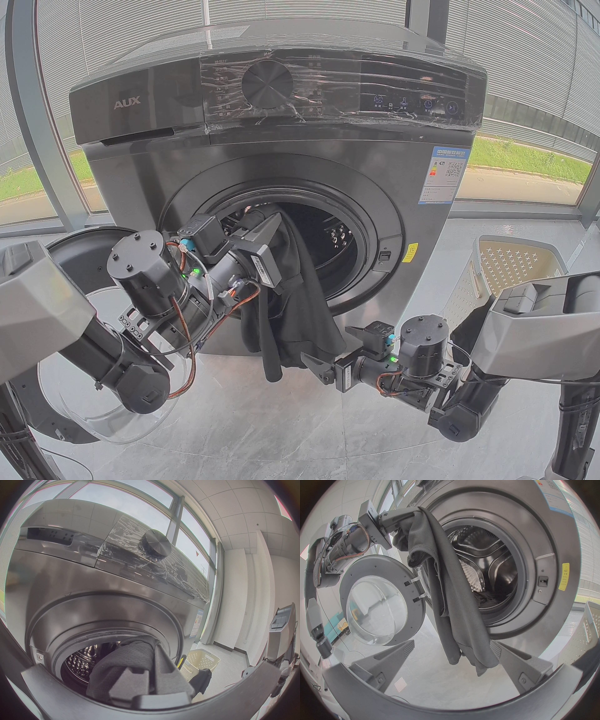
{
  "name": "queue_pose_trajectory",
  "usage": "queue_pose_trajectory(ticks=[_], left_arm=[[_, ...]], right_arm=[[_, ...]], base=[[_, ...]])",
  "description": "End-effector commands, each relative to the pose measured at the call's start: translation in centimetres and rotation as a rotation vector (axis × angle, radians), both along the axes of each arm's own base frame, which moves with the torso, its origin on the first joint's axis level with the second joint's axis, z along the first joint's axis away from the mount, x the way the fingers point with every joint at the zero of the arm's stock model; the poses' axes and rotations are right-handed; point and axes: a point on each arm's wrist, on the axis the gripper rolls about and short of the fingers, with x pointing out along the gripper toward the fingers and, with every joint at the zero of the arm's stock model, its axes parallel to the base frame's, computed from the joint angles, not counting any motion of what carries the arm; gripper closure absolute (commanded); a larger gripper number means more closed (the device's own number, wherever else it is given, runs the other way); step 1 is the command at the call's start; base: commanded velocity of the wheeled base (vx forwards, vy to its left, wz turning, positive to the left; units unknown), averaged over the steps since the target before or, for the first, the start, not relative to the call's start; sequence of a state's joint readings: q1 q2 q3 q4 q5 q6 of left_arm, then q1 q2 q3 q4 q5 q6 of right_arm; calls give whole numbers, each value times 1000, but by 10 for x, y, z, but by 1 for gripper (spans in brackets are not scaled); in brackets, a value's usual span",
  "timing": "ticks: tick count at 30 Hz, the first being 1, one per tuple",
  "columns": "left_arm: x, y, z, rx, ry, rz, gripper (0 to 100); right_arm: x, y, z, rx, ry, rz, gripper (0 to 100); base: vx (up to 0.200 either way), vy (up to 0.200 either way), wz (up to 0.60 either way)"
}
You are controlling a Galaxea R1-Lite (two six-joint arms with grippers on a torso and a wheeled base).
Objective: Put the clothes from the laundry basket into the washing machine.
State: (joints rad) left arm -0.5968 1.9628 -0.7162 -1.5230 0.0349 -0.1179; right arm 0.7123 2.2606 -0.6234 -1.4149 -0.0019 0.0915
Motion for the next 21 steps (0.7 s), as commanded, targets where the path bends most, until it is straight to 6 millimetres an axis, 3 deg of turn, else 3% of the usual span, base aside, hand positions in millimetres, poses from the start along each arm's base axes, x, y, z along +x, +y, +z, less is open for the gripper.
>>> queue_pose_trajectory(ticks=[1,15,21], left_arm=[[0,0,0,0,0,0,100],[-2,-1,1,-4,-2,2,100],[-3,-1,1,-6,-5,0,100]], right_arm=[[10,7,-12,-2,5,3,0],[39,32,-47,3,-3,1,0],[62,41,-50,18,-27,-26,0]], base=[[0,0,0],[0,0,0],[0,0,0]])
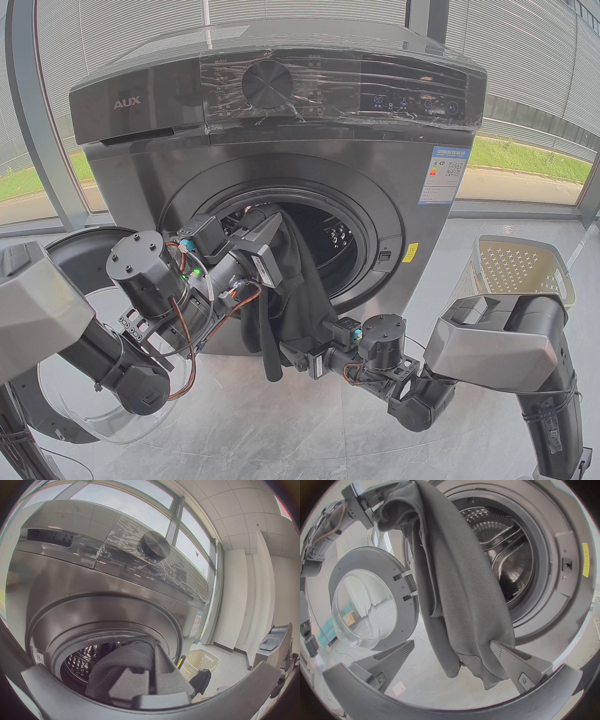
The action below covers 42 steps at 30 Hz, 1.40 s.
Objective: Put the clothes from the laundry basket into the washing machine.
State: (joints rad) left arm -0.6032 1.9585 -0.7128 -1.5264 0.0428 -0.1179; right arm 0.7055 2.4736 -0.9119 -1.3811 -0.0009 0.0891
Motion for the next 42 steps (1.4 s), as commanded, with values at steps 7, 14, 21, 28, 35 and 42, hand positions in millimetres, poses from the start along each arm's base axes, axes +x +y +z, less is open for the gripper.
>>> queue_pose_trajectory(ticks=[7,14,21,28,35,42], left_arm=[[-2,0,1,-4,-5,-3,100],[-4,0,1,-6,-5,-6,100],[-4,1,0,-2,1,-6,100],[-3,4,-3,5,10,5,100],[3,18,-8,16,28,49,100],[0,33,-21,49,80,80,100]], right_arm=[[35,6,-20,11,-24,-50,0],[51,11,-17,13,-57,-98,0],[61,11,-19,30,-85,-129,100],[58,5,-18,39,-97,-137,100],[26,-31,29,37,-96,-151,100],[15,-76,84,61,-157,-199,100]], base=[[0,0,0],[0,0,0],[0,0,0],[0,0,0],[0,0,0],[0,0,0]])
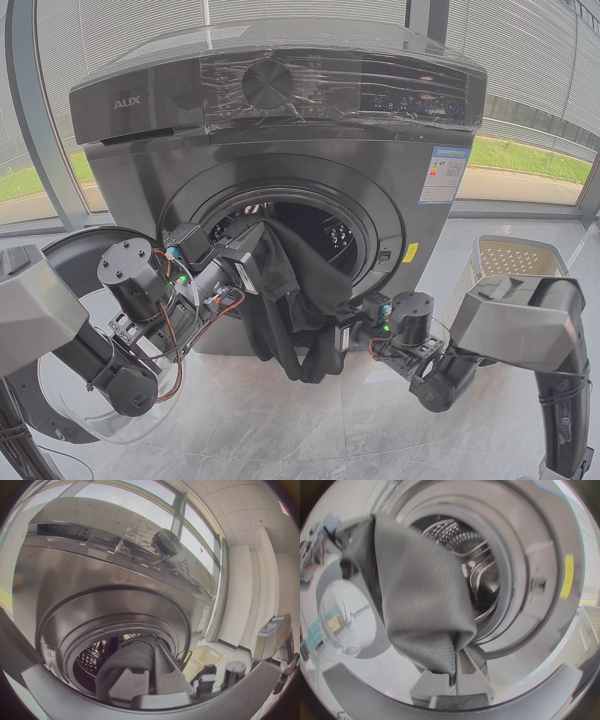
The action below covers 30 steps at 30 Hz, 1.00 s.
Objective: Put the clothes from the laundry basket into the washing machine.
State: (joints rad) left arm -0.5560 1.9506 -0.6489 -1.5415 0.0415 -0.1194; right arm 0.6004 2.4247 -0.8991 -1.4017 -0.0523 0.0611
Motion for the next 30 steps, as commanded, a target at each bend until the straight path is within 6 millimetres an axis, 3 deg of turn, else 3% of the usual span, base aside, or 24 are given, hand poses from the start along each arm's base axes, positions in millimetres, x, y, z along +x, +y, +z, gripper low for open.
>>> queue_pose_trajectory(ticks=[1,8,16,20,30], left_arm=[[-2,17,-13,32,53,39,100],[-26,31,-12,37,90,24,100],[-58,46,-7,41,104,-19,100],[-61,47,-10,53,113,-21,100],[-61,46,-9,51,111,-19,100]], right_arm=[[-11,-45,69,56,-105,-50,100],[-27,-72,80,65,-116,-49,100],[-55,-79,104,98,-157,-26,100],[-72,-75,113,119,-160,10,100],[-96,-63,86,104,-51,81,100]], base=[[0,0,0],[0,0,0],[0,0,0],[0,0,0],[0,0,0]])
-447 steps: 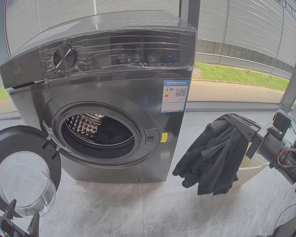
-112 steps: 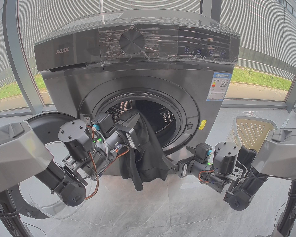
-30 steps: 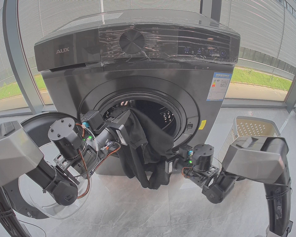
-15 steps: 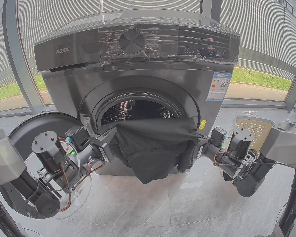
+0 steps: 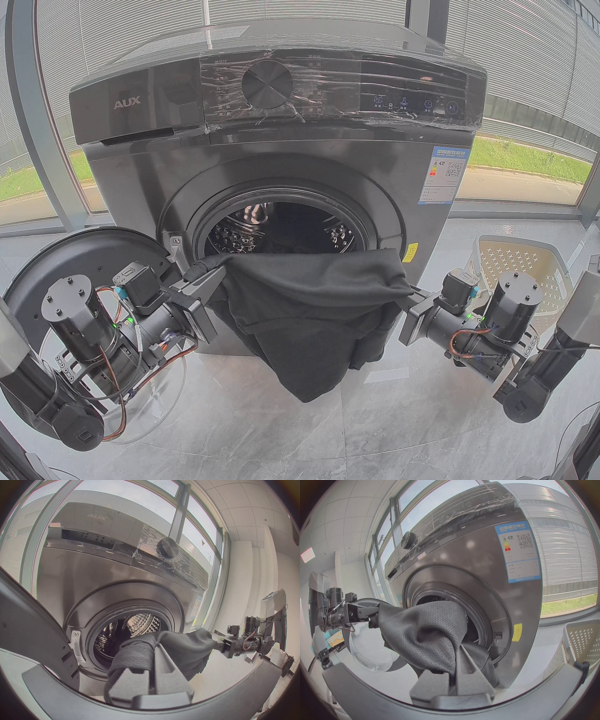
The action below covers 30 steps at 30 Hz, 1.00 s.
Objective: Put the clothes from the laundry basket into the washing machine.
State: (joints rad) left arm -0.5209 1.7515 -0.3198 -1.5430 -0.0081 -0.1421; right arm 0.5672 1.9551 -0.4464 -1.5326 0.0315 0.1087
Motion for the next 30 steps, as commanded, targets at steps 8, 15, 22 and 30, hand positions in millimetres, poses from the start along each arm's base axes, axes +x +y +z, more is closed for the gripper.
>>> queue_pose_trajectory(ticks=[8,15,22,30], left_arm=[[-2,-1,1,-2,-2,-5,100],[-2,-1,1,-1,-4,-3,100],[0,1,-1,1,7,6,100],[2,9,-6,14,23,38,100]], right_arm=[[-11,4,-25,-54,93,33,100],[-10,5,-32,-65,111,33,100],[-16,8,-31,-68,115,59,100],[-22,15,-21,-31,89,116,100]], base=[[0,0,0],[0,0,0],[0,0,0],[0,0,0]])
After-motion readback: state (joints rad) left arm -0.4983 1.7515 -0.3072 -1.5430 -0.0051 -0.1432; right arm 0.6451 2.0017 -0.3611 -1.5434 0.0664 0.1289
